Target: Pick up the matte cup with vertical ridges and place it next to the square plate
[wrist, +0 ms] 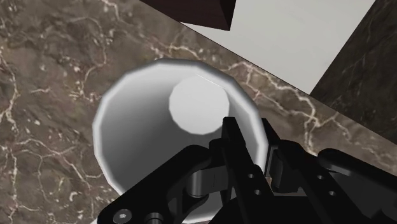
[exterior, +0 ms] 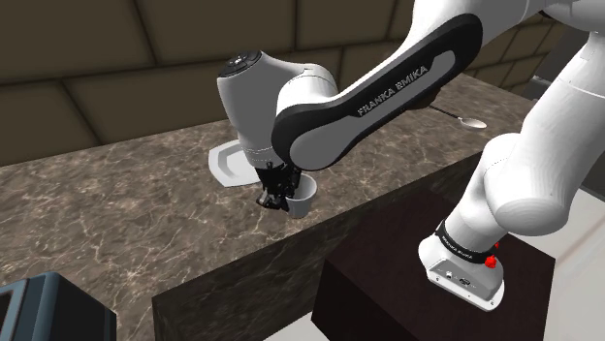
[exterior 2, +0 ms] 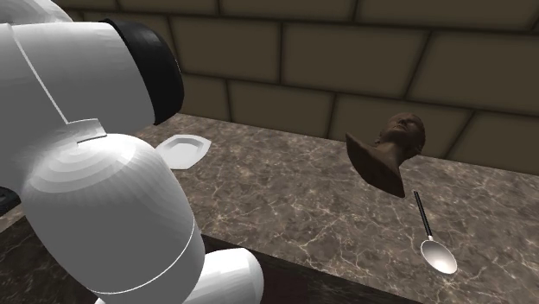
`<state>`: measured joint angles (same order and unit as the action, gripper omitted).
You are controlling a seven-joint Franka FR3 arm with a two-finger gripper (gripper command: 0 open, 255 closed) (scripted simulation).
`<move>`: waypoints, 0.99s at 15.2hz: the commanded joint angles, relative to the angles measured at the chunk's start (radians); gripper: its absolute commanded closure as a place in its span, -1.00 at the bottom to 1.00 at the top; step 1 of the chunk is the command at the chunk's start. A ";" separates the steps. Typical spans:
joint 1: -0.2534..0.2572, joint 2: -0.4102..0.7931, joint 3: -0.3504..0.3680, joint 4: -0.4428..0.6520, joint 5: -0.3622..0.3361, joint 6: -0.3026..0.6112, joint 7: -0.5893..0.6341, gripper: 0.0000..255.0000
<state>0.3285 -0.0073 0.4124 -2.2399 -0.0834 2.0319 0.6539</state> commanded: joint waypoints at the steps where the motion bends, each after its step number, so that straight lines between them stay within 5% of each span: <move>1: 0.000 0.000 0.000 0.000 0.000 0.000 0.000 1.00; 2: 0.000 0.000 0.000 0.000 0.000 0.000 0.000 1.00; 3: 0.000 0.000 0.000 0.000 0.000 0.000 0.000 -1.00; 8: 0.000 0.000 0.000 0.000 0.000 0.000 0.000 -1.00; 12: 0.003 -0.031 0.003 0.099 0.019 -0.127 -0.013 -1.00; 15: 0.003 -0.031 0.003 0.099 0.019 -0.127 -0.013 -1.00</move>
<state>0.3312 -0.0382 0.4146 -2.1432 -0.0654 1.9084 0.6406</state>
